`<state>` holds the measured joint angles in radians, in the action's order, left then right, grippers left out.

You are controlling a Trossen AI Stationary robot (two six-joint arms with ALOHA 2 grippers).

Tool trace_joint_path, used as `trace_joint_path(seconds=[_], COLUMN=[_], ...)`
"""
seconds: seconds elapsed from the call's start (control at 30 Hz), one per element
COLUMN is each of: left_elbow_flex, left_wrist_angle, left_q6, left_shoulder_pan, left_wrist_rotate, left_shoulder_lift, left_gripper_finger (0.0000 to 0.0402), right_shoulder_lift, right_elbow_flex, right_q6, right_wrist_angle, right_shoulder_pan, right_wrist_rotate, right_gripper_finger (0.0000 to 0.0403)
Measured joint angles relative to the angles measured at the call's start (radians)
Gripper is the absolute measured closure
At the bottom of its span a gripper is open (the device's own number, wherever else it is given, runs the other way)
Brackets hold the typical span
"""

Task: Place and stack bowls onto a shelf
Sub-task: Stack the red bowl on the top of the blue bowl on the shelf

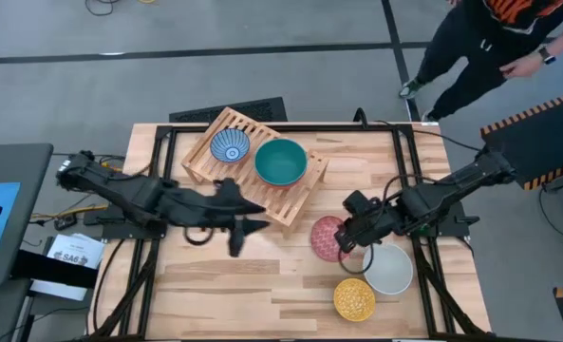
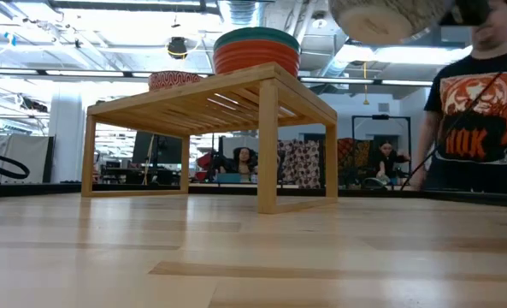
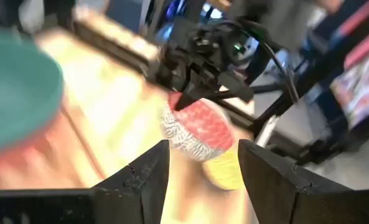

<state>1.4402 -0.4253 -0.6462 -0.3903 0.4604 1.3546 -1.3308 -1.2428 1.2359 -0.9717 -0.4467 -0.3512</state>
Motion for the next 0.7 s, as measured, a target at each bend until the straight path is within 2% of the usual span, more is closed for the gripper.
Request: trace_joint_path(seconds=[0.07, 0.17, 0.33, 0.43, 0.7], left_elbow_flex=[0.052, 0.104, 0.116, 0.116, 0.115], left_wrist_angle=[-0.041, -0.069, -0.111, -0.134, -0.164], left_q6=[-0.142, -0.210, -0.408, -0.502, -0.589], left_shoulder_pan=[0.001, 0.000, -0.012, -0.016, -0.032], left_wrist_rotate=[-0.014, -0.063, -0.133, -0.139, -0.115], left_shoulder_lift=[0.061, 0.144, 0.233, 0.261, 0.281], left_gripper_finger=[0.0226, 0.0226, 0.0226, 0.0226, 0.0226], right_shoulder_lift=[-0.050, -0.120, -0.221, -0.269, -0.360], right_elbow_flex=[-0.056, -0.128, -0.225, -0.269, -0.343], right_q6=[-0.016, -0.041, -0.056, -0.067, -0.068], right_wrist_angle=[-0.002, -0.004, -0.014, -0.016, -0.028], right_shoulder_pan=[-0.007, -0.017, -0.030, -0.040, -0.040], right_wrist_rotate=[-0.022, -0.043, -0.055, -0.058, -0.058], right_gripper_finger=[0.0367, 0.0367, 0.0367, 0.0367, 0.0367])
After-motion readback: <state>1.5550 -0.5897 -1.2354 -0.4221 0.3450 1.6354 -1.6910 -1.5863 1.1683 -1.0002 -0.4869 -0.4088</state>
